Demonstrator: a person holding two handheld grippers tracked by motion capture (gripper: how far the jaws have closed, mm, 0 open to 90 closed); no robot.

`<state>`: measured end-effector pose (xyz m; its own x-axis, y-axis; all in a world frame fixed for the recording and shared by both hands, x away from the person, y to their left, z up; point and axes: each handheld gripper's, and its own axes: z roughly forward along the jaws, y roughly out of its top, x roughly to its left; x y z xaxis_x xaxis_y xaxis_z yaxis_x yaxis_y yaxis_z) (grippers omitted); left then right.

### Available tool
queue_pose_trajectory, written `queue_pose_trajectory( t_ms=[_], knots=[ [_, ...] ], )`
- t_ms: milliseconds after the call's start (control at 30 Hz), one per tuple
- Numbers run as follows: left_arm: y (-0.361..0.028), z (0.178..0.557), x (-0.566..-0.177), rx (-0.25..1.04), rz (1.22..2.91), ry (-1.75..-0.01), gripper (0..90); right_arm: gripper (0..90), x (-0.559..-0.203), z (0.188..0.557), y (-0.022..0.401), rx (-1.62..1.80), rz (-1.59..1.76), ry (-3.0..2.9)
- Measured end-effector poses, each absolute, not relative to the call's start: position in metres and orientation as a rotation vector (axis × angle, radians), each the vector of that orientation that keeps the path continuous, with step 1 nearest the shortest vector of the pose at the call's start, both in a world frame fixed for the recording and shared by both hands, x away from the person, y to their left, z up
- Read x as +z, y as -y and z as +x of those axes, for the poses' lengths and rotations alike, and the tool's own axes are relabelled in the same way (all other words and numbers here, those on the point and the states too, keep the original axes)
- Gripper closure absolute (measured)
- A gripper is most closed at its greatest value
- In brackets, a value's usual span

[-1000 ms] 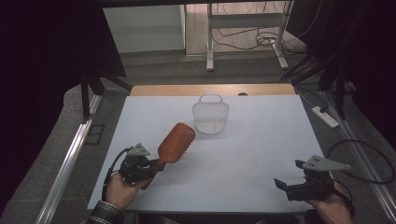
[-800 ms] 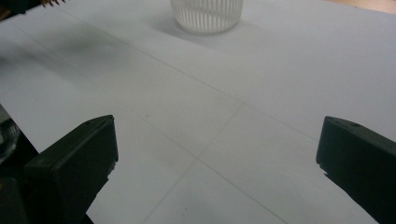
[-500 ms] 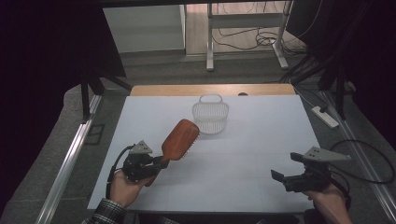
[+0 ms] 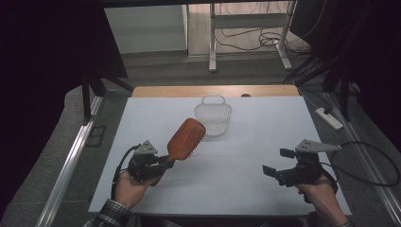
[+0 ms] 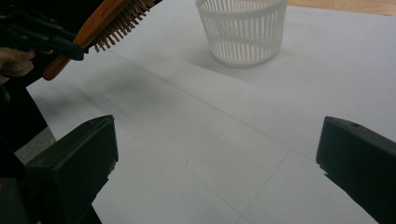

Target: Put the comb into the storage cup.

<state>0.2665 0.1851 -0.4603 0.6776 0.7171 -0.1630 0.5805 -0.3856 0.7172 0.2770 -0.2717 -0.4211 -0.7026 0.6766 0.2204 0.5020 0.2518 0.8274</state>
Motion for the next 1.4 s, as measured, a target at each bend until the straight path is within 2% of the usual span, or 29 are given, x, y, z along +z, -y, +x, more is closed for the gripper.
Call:
queue_pose_trajectory(
  t_ms=[1400],
  knots=[
    [-0.136, 0.292, -0.453, 0.194, 2.108, -0.868, 71.7, 0.0, -0.423, 0.325, 0.195, 1.571, 1.138, -2.443]
  ],
)
